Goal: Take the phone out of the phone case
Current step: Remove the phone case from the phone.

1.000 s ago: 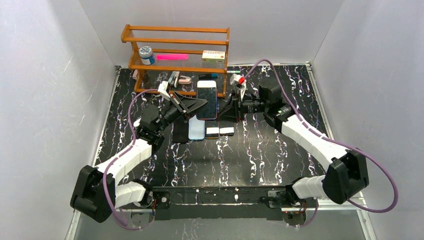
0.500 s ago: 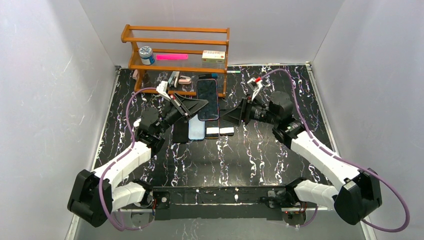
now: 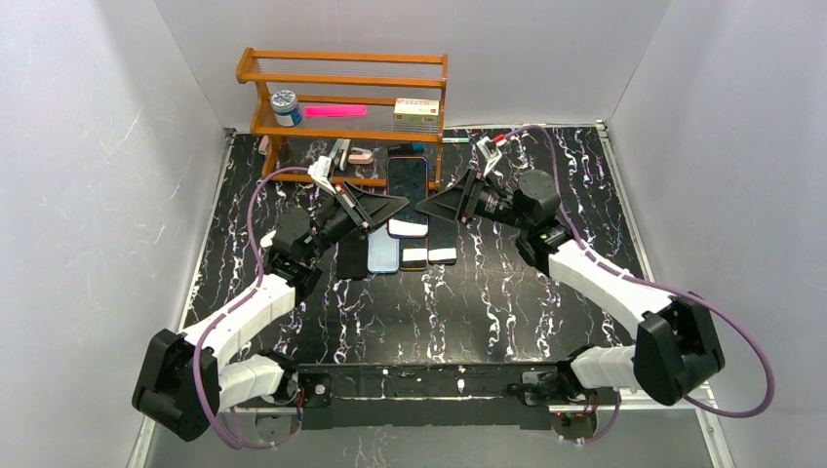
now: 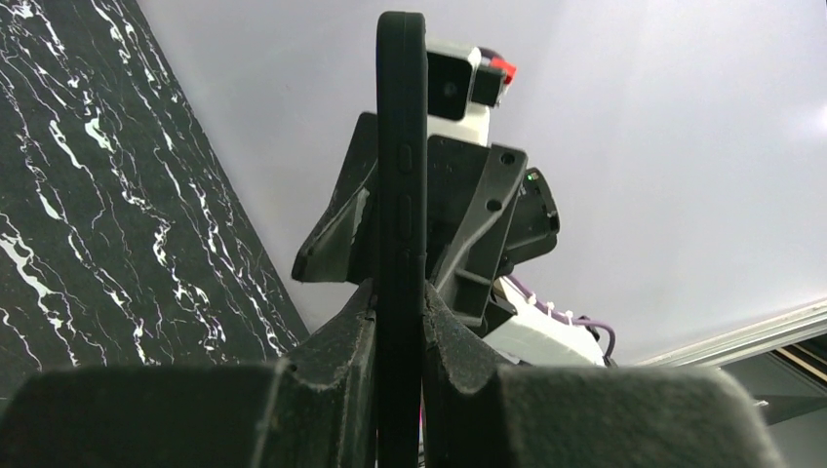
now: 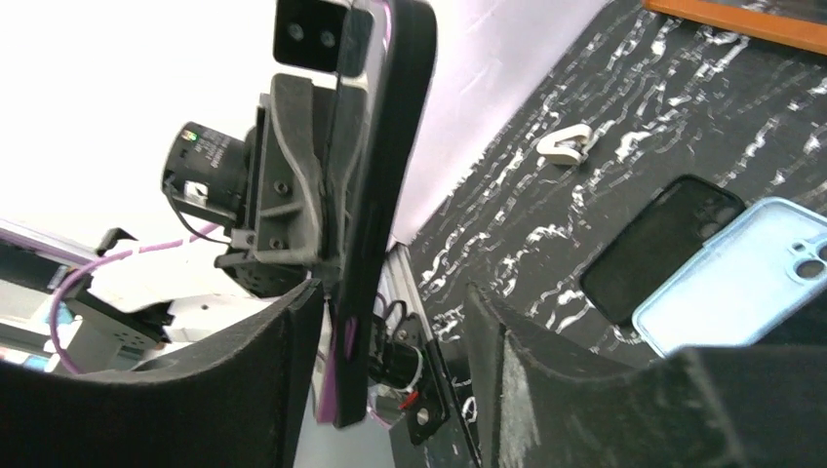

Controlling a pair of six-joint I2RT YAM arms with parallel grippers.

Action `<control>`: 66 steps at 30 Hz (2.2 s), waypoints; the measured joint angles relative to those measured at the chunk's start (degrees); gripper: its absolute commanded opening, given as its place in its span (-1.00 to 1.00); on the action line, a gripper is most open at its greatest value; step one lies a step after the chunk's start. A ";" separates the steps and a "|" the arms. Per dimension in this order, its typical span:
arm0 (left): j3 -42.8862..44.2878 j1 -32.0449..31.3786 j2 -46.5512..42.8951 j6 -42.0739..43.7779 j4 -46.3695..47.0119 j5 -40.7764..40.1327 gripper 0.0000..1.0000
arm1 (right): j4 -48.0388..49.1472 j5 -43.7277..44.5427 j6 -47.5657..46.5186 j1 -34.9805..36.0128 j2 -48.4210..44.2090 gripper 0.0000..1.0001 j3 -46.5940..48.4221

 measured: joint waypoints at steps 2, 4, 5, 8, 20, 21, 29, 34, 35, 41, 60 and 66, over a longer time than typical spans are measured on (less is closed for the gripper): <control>0.00 -0.07 0.00 0.04 -0.09 0.37 -1.00 | 2.21 -0.70 0.98 0.00 1.99 -0.09 1.46; 0.00 -0.09 -0.04 0.22 -0.24 0.61 -1.00 | 4.07 -1.64 1.90 0.00 3.43 -0.43 2.64; 0.00 -0.11 -0.07 0.50 -0.48 0.66 -1.00 | 4.66 -2.05 2.19 -0.02 3.82 -0.60 3.08; 0.04 -0.04 -0.17 1.36 -0.33 1.14 -0.85 | 5.77 -3.89 3.78 -0.44 4.33 -0.97 3.74; 6.34 5.22 1.14 4.74 -3.61 9.68 -0.19 | 1.36 -18.86 -0.07 -4.74 4.52 -0.97 5.90; 7.26 5.70 1.49 4.81 -3.58 10.34 -0.17 | -0.07 -20.35 -1.16 -5.01 4.74 -0.97 6.86; 9.77 5.97 3.45 5.09 -3.63 15.63 -0.07 | -6.23 -27.61 -6.67 -5.11 8.72 -0.97 14.01; 10.10 5.97 4.09 4.98 -3.96 17.79 -0.33 | -8.00 -30.10 -7.54 -5.14 11.26 -0.97 15.74; 10.29 5.90 4.09 5.16 -4.15 18.12 -0.37 | -8.11 -30.40 -7.63 -5.14 11.65 -0.97 15.96; 11.41 5.03 5.75 5.09 -4.22 19.71 -0.38 | -8.24 -31.69 -7.82 -5.11 12.17 -0.97 17.64; 8.48 3.76 3.89 3.89 -5.84 5.51 -1.00 | -9.38 -18.23 -10.14 -4.92 2.80 0.77 8.50; 5.97 3.78 0.96 1.16 -6.51 -4.70 -1.00 | -4.87 -9.73 -7.13 -4.68 -5.16 0.72 -1.22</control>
